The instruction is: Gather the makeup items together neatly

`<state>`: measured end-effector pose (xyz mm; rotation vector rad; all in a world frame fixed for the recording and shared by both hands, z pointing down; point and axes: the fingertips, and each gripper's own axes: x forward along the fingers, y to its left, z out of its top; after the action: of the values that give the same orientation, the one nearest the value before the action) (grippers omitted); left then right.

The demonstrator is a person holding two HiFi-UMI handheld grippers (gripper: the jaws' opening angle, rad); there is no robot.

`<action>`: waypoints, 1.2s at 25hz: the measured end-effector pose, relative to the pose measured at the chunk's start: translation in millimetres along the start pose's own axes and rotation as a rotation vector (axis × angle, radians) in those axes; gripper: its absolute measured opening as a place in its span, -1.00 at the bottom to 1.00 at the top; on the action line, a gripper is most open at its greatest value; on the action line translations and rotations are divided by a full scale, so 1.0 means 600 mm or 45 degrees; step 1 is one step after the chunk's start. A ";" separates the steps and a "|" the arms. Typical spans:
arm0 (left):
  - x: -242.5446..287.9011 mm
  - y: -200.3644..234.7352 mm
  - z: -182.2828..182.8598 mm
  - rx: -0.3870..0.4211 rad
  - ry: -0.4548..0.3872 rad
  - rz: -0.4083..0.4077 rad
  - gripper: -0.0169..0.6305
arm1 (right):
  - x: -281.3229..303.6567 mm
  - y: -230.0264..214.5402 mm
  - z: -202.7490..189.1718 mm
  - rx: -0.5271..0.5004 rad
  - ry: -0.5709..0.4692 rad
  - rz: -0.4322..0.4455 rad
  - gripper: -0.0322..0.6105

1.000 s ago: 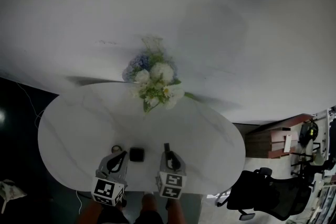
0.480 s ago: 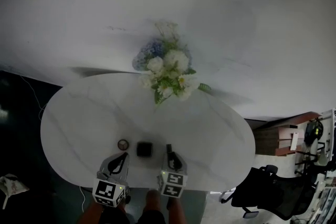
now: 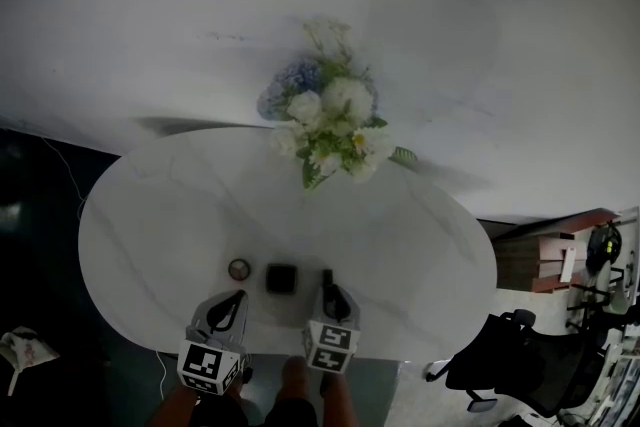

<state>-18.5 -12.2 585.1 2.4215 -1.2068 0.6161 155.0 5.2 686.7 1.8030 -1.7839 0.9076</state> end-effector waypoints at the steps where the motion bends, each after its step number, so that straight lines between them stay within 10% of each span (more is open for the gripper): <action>1: 0.000 0.000 -0.001 0.001 0.001 -0.001 -0.91 | 0.000 0.001 0.000 0.002 0.003 -0.006 -0.58; 30: -0.061 0.019 0.041 0.028 -0.099 0.016 -0.91 | -0.046 0.024 0.048 -0.037 -0.136 -0.034 -0.13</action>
<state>-42.2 -7.1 546.9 2.4790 -1.2534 0.5459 146.2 2.9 645.7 1.8849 -1.8231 0.7845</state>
